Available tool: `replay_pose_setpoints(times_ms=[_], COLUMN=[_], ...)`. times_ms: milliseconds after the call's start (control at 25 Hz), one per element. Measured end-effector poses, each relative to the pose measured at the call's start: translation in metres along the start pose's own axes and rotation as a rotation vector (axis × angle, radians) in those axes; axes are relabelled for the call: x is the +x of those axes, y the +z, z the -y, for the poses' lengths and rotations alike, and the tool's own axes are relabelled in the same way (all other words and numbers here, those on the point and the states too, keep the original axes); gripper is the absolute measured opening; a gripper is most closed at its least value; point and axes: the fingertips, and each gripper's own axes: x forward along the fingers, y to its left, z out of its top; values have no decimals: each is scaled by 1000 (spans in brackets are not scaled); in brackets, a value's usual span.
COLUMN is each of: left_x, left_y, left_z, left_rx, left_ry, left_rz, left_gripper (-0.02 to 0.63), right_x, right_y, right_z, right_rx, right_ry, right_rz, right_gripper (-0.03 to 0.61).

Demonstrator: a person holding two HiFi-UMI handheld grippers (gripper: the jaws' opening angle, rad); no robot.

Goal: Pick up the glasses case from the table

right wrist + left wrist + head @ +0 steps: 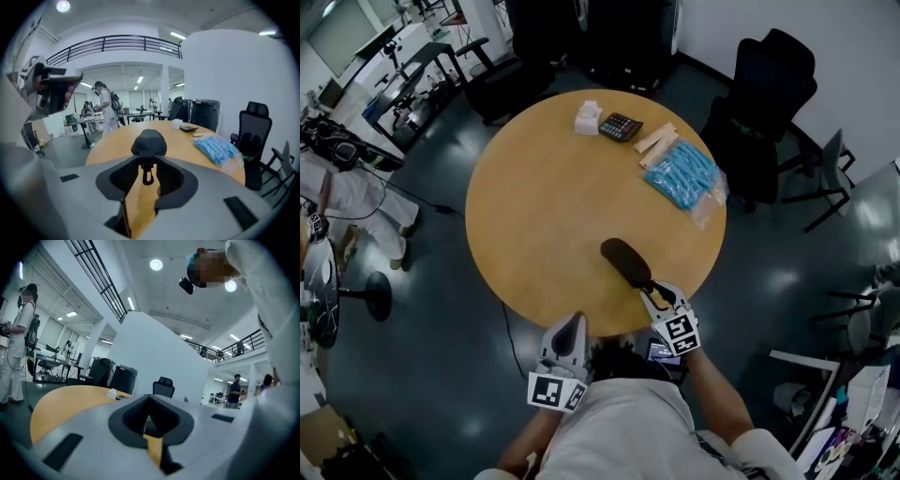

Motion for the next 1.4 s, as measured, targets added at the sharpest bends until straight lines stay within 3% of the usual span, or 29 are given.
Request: replay_pose_setpoints(times_ms=[320,520,1400], left_x=[6,10,13], left_y=[18,40,38], left_z=[4,13,23], left_rx=[3,30,48], left_ry=[-38,-41,-50], left_rz=[29,54,61], left_gripper=[5,5,5], right_x=[-109,-151,-152], right_y=[135,182,185], right_z=[-27,-40,-38], right_rx=[34,103,83], right_ry=[-104,-223,-237], right_rz=[357,512,542], right_gripper=[124,124,124])
